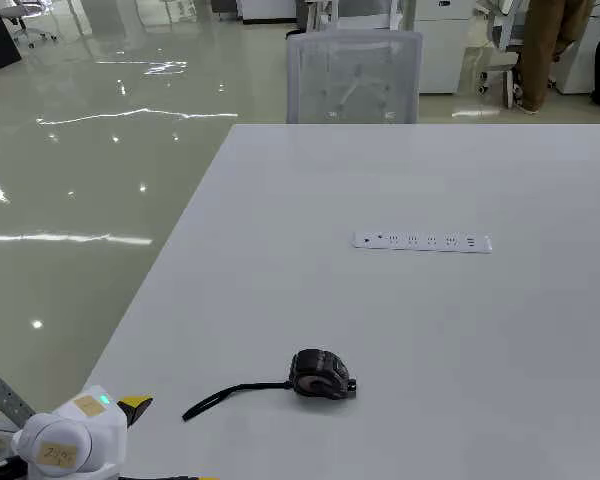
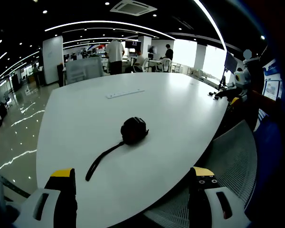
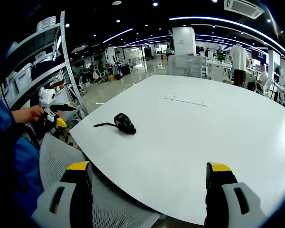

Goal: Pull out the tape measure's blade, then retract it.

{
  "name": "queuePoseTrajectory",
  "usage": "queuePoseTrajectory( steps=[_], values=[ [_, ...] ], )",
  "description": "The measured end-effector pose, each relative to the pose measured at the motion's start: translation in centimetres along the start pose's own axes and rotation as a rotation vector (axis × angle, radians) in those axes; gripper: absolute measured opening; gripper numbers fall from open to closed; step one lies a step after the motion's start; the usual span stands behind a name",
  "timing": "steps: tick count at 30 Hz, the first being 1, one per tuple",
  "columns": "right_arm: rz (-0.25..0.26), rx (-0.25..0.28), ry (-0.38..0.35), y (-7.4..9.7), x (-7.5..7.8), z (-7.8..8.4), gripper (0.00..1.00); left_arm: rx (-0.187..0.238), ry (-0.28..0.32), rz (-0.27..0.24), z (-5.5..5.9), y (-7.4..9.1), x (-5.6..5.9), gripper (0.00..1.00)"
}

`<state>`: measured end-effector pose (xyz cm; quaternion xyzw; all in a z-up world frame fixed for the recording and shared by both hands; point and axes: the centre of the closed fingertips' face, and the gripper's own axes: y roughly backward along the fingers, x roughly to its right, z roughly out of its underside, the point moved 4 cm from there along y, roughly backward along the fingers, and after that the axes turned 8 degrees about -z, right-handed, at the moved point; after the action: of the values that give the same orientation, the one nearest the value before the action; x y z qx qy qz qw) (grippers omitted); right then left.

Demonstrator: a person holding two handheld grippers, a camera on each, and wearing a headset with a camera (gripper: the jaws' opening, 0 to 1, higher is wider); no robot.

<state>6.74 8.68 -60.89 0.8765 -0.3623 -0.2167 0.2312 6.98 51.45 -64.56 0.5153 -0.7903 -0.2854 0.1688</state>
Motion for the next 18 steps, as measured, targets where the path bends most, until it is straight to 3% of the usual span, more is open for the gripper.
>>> queuePoseTrajectory(
  steps=[18],
  values=[
    [-0.014,-0.009,0.005,-1.1,0.4,-0.1,0.97,-0.024,-0.011,0.017,0.2,-0.7,-0.1,0.96]
  ],
)
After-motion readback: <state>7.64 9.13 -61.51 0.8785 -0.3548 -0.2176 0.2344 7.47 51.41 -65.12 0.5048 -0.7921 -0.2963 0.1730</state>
